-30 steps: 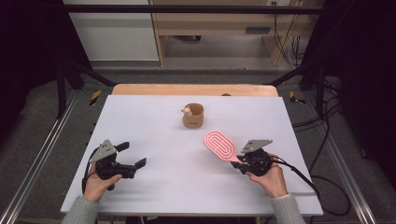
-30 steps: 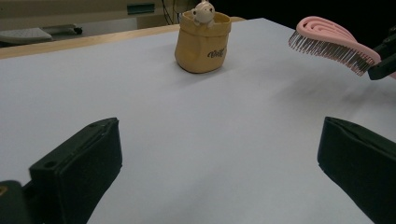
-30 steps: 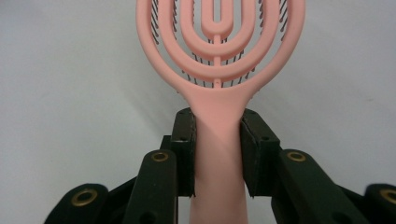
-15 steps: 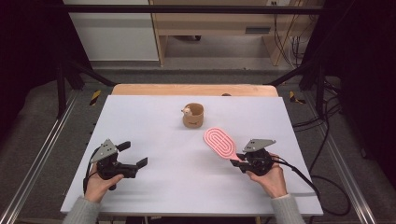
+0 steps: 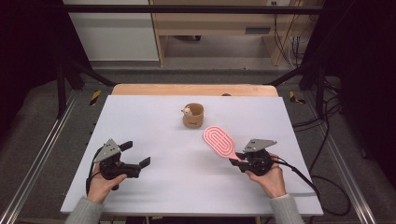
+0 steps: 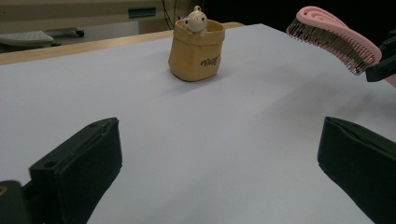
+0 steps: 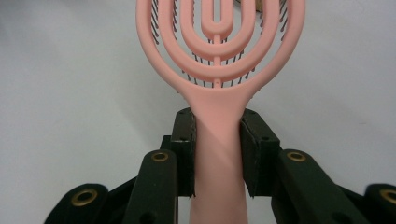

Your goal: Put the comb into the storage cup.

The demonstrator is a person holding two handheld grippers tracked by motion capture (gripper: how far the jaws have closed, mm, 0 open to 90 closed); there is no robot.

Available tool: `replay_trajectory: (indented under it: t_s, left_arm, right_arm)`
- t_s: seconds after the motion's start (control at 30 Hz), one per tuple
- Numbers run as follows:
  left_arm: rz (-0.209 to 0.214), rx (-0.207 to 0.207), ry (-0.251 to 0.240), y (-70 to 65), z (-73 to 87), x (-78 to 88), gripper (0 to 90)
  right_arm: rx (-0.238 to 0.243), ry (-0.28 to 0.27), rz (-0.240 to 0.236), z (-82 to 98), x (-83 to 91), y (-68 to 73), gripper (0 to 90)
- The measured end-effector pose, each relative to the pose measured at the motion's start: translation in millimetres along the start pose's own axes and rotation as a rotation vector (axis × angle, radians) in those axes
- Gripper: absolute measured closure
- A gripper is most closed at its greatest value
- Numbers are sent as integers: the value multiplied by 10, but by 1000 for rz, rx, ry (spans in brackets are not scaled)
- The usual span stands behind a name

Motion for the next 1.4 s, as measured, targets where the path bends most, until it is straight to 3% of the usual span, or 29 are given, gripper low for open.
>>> replay_trajectory:
  t_s: [1.4]
  left_arm:
    - [50,-15,-2,-417,-198,-199,0]
  right_arm:
    - [12,-79,-23,-92,28,60,696]
Point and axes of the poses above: each handheld gripper's, and its own axes: x roughly backward along the jaws, z roughly out of its underside, y roughly to its left, the point moved 8 cm from there along -x, roughly forward along the jaws, and after that the axes turned 7 degrees about -y, right-handed, at the moved point
